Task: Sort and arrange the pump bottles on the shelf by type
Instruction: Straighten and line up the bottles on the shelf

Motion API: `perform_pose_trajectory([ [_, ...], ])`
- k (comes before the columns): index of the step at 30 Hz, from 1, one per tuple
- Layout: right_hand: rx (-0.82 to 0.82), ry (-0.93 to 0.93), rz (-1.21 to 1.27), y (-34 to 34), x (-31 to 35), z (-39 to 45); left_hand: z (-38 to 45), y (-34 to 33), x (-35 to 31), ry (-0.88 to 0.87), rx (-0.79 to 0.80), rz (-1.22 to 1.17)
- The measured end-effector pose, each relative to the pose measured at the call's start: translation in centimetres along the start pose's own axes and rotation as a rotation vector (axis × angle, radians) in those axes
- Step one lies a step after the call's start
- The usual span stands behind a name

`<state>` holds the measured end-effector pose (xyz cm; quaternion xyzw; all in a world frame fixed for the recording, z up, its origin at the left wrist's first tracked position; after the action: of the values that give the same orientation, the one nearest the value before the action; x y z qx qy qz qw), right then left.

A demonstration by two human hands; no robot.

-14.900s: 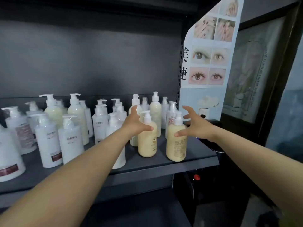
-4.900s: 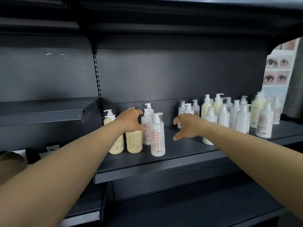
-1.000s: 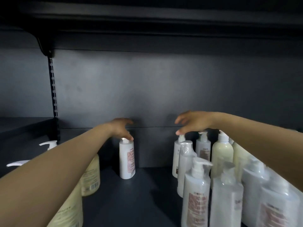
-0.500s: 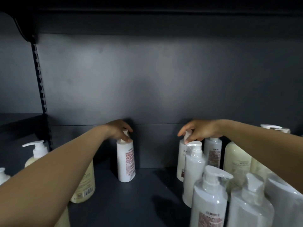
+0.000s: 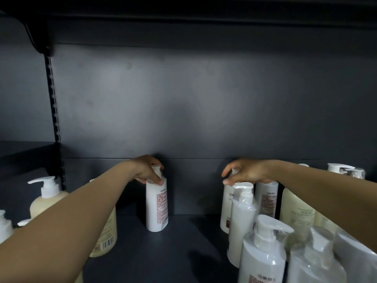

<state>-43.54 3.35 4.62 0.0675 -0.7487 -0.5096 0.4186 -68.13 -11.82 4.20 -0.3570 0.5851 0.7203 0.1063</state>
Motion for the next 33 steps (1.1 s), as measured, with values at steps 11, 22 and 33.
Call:
perform_pose_trajectory([
  [11,-0.051,0.059,-0.008,0.1,0.1,0.2,-0.3,-0.1,-0.1,-0.061,-0.096,-0.053],
  [22,-0.539,0.211,0.257,10.8,6.1,-12.1,-7.7,7.3,-10.0,-0.316,-0.49,-0.032],
  [33,-0.814,0.152,0.279,17.6,3.2,-32.9,-20.7,7.5,-23.0,-0.519,-0.633,-0.214],
])
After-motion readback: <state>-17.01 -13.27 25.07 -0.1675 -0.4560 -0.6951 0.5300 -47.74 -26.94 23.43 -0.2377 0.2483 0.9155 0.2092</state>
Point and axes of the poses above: each hand's wrist, its own z-axis towards the middle knuckle, its own y-axis out of the back of the hand, x = y × z, the point moved 4 cm from there along z, towards the middle knuckle, and after that the axes turned 6 degrees about -y, right-handed, at the moved point
